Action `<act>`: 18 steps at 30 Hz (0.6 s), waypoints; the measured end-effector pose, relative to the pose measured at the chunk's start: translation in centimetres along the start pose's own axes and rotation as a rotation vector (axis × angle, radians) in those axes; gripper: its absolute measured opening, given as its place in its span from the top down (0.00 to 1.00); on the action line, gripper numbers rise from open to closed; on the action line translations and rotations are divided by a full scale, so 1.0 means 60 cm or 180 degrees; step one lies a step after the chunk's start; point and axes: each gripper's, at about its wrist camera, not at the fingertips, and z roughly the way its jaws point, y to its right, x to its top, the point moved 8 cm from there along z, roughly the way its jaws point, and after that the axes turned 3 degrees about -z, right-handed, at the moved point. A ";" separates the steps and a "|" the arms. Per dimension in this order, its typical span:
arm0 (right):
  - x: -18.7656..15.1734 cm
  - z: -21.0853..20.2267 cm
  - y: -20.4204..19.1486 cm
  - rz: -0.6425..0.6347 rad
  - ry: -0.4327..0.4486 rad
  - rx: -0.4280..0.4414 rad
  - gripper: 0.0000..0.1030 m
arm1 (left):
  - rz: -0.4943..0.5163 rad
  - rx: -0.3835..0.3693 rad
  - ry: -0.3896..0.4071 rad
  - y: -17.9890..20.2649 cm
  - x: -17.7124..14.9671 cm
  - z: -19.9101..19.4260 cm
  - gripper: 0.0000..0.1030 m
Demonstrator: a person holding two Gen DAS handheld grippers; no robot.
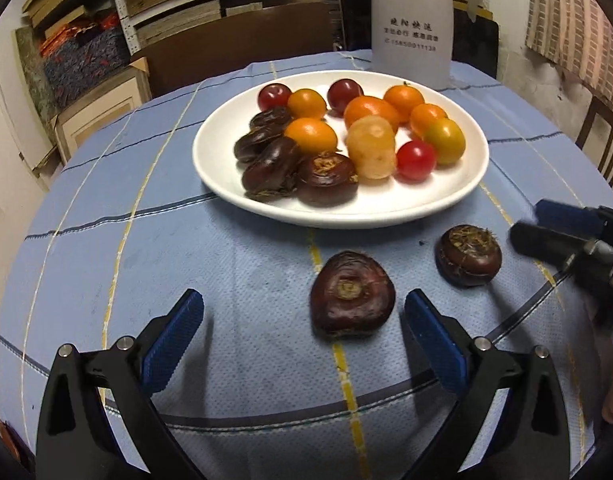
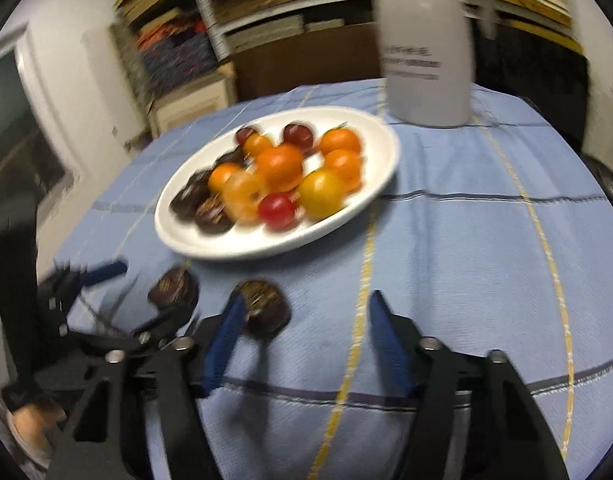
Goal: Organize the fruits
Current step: 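Grasp a dark brown fruit with the left gripper while the right gripper grasps another dark fruit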
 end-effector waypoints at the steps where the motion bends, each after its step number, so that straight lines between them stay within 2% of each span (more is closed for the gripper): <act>1: -0.003 0.005 -0.007 -0.0060 -0.0030 -0.0008 0.47 | 0.0013 -0.0008 -0.0007 0.002 0.001 0.000 0.04; 5: 0.000 0.013 -0.027 -0.0232 -0.0006 -0.0038 0.48 | 0.0052 -0.0056 -0.0051 0.009 0.001 0.005 0.04; 13: -0.008 0.042 -0.035 -0.0063 -0.0203 0.0235 0.49 | 0.0191 -0.0219 -0.0120 0.027 0.001 0.017 0.06; 14: -0.007 0.042 -0.036 -0.0081 -0.0190 0.0226 0.50 | 0.0202 -0.0242 -0.0120 0.030 0.002 0.017 0.07; 16: -0.007 0.042 -0.039 -0.0095 -0.0193 0.0245 0.58 | 0.0202 -0.0301 -0.0134 0.032 0.003 0.019 0.07; 18: -0.007 0.038 -0.037 -0.0100 -0.0181 0.0179 0.60 | 0.0172 -0.0434 -0.0162 0.034 0.004 0.022 0.13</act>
